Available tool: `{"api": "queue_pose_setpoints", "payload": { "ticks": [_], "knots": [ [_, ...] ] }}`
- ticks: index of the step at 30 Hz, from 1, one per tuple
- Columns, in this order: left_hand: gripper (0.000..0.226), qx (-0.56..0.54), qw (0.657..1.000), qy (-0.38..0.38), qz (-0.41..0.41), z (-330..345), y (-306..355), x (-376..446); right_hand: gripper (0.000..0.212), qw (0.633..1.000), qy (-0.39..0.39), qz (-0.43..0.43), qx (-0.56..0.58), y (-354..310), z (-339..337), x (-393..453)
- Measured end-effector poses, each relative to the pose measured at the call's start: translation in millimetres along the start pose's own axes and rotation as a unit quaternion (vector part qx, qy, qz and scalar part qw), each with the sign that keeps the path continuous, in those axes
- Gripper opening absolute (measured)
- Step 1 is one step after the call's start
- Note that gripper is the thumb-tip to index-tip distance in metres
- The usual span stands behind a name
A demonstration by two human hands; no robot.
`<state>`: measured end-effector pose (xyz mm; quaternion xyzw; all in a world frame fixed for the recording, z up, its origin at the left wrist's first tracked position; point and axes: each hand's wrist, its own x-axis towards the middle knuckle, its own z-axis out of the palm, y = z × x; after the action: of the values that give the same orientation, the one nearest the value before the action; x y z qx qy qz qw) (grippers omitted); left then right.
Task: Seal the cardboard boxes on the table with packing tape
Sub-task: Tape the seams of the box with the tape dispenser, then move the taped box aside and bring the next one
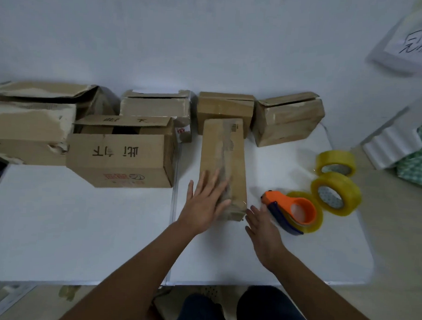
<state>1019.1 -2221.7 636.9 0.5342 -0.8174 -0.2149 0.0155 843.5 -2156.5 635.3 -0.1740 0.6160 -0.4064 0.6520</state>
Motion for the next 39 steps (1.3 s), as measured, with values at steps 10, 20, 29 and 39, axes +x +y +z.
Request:
{"api": "queue_pose_setpoints", "payload": {
  "ticks": [10,20,29,39],
  "knots": [
    [0.071,0.086,0.992,-0.085,0.041,-16,-36,-20,0.056,0.950,-0.185,0.063,-0.245,-37,-27,-3],
    [0.087,0.074,0.991,-0.057,-0.097,21,28,-37,0.034,0.951,0.028,-0.131,-0.280,-72,-43,30],
    [0.051,0.068,0.977,0.119,-0.164,-3,-20,-127,0.027,0.899,-0.272,-0.020,-0.343,-59,37,-2],
    [0.058,0.077,0.945,0.076,-0.308,1,-113,-184,0.027,0.903,-0.209,-0.058,-0.370,-42,139,22]
  ]
}}
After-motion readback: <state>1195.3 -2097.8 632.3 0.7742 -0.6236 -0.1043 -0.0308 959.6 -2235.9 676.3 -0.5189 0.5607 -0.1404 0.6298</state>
